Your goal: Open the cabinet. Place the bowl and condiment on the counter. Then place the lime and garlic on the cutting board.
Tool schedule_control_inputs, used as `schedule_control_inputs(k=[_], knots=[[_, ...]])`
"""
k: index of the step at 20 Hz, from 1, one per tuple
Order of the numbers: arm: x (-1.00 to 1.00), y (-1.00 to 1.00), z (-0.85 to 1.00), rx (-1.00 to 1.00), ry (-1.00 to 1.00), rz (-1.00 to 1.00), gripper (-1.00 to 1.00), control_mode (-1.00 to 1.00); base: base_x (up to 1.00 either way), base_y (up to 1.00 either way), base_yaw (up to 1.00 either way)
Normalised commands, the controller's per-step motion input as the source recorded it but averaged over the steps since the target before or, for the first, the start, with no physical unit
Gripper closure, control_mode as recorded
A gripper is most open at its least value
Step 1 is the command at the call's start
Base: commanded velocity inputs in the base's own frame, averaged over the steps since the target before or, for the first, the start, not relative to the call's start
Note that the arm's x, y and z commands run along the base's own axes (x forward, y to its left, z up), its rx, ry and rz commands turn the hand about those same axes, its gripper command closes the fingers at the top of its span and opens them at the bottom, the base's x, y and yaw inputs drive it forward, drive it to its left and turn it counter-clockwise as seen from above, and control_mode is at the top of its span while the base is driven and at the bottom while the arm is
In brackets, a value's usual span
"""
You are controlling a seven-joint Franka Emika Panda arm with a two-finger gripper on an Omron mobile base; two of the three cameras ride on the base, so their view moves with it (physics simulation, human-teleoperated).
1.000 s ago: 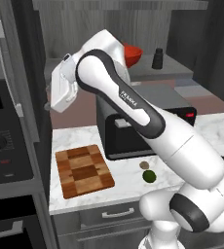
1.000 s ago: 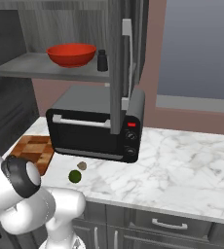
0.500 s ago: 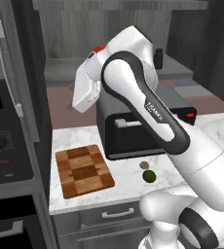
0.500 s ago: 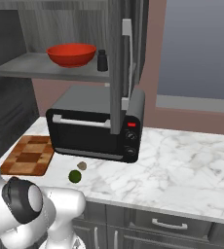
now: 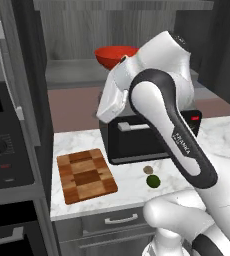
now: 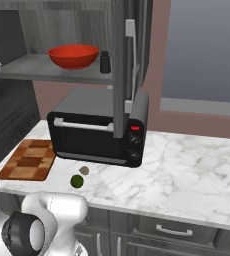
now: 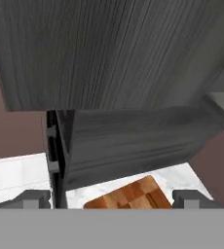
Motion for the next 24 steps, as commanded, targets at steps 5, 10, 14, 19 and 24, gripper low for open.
schedule_control_inputs(k=[5, 10, 14, 19, 24], knots=[[-0.30, -0.55, -0.08, -0.06, -0.09, -0.19, -1.00, -1.00, 0.00, 0.00, 0.00], [-0.24, -0.49, -0.12, -0.09, -0.11, -0.18, -1.00, -1.00, 0.00, 0.00, 0.00], [-0.01, -0.31, -0.02, -0.09, -0.12, -0.17, -1.00, -1.00, 0.00, 0.00, 0.00], [0.19, -0.21, 0.08, -0.03, -0.08, -0.18, -1.00, -1.00, 0.00, 0.00, 0.00], [0.22, -0.27, 0.23, 0.00, -0.04, -0.20, -1.00, -1.00, 0.00, 0.00, 0.00]])
